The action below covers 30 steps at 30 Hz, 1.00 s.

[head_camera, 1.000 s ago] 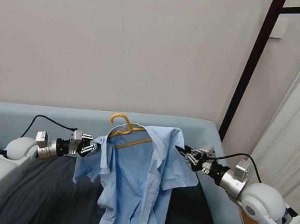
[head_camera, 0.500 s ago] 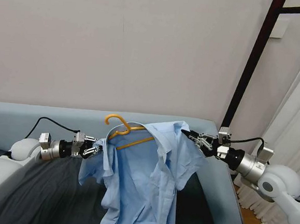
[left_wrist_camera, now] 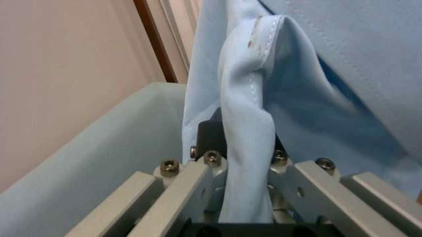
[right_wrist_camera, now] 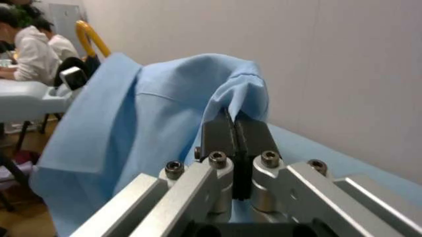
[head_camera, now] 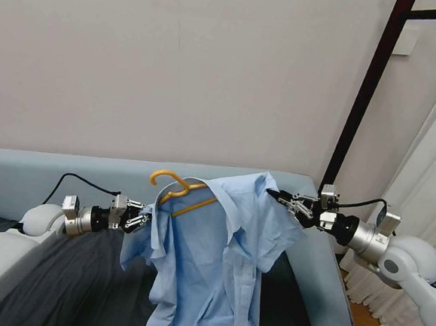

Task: Pick up the clothes from the sofa and hang them on the clothes hanger.

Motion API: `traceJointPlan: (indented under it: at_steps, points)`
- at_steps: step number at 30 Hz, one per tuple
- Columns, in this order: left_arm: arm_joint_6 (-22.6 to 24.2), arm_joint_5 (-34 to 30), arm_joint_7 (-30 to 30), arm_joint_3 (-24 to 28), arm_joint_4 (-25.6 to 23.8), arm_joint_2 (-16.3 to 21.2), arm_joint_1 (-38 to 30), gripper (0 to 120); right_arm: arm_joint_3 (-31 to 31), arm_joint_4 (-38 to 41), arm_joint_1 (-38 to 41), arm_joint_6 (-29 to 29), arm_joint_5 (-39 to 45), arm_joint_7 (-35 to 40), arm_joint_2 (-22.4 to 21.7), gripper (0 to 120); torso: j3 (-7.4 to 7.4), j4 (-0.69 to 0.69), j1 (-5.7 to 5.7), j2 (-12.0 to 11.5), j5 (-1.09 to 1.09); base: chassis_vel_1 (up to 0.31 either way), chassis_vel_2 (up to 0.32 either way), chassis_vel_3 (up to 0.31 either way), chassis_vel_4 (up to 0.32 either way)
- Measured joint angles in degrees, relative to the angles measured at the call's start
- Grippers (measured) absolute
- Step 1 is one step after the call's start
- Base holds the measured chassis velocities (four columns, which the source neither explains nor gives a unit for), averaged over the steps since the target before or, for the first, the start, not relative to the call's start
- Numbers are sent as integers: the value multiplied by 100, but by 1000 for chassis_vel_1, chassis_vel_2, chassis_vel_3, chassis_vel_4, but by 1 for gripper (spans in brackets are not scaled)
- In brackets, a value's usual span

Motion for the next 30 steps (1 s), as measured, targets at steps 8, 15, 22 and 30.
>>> traceJointPlan:
  at_steps: [8,15,22,30]
  points:
    - [77,0,143,11,33,96,-16,1,-18,-447,268,209,-241,-429,-68,0,0,0,0,0,0,0,0,0,0]
    - [87,7,179,16,-2,111,58,1,-118,-445,328,681,-260,-364,-78,10,0,0,0,0,0,0,0,0,0]
    - [124,11,181,14,-35,109,75,1,-61,-280,423,757,-357,-490,-176,37,0,0,0,0,0,0,0,0,0]
    - [176,15,189,60,-1,128,45,1,-74,21,615,411,-257,-437,-527,64,0,0,0,0,-1,0,0,0,0]
